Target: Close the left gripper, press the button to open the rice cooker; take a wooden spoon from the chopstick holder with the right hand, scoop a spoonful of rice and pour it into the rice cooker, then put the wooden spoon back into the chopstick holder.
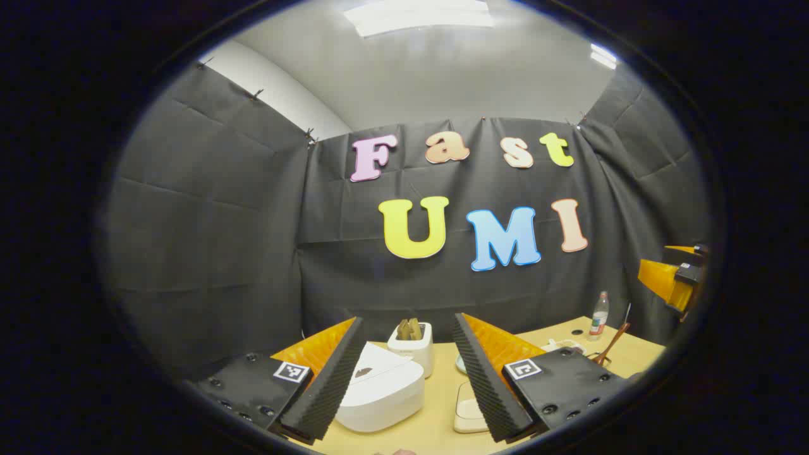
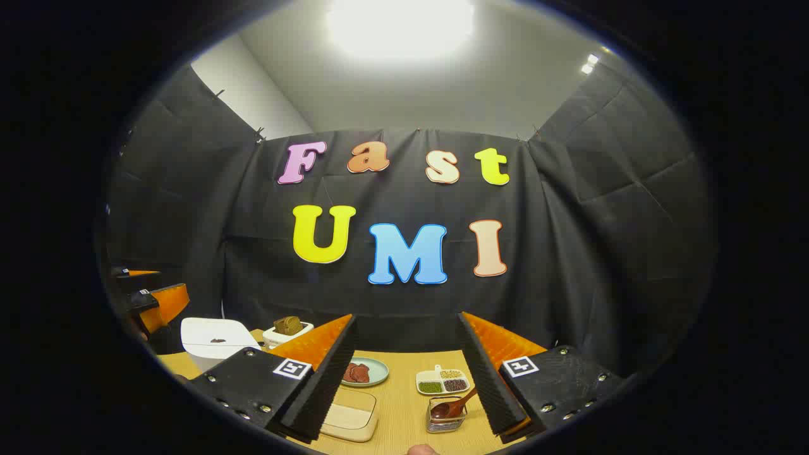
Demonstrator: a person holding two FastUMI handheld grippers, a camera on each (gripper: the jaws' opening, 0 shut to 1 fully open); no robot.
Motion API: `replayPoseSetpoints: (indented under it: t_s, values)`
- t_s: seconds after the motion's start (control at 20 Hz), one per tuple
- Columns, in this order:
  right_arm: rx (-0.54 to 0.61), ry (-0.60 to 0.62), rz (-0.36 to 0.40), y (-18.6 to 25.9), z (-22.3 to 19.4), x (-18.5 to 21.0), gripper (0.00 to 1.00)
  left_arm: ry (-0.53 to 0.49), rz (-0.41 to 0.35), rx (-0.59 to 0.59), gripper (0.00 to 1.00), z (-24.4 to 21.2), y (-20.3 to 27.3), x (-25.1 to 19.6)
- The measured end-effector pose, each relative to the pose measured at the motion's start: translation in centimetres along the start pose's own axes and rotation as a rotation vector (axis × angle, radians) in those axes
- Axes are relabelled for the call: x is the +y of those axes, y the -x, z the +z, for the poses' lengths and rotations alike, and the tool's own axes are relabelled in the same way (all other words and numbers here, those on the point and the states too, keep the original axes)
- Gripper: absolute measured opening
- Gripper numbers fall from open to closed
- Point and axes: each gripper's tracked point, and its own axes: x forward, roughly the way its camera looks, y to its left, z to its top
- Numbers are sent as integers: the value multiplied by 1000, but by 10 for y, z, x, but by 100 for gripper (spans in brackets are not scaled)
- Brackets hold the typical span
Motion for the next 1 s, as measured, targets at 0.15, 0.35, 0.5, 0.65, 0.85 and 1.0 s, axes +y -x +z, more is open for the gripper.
replayPoseSetpoints:
  t_s: [0.15, 0.35, 0.5, 0.65, 0.85, 1.0]
  values:
    - [5, 1, 2, 1, -1, 2, 94, -2, -10, 3, 94, -2, 3, -2]
    - [3, 13, 1, 4, 0, 0, 94, 11, -25, 10, 96, -7, 6, -6]
    - [0, 18, -1, 6, 2, -2, 94, 19, -25, 15, 96, -8, 6, -4]
    - [-2, 13, -6, 7, 3, -3, 94, 13, -27, 9, 94, -5, 5, -3]
    - [-7, 20, -11, 7, 4, -5, 94, 12, -39, 4, 96, -3, 5, 0]
    - [1, 12, -5, 10, 2, -2, 94, 1, -33, -11, 93, 2, 6, 6]
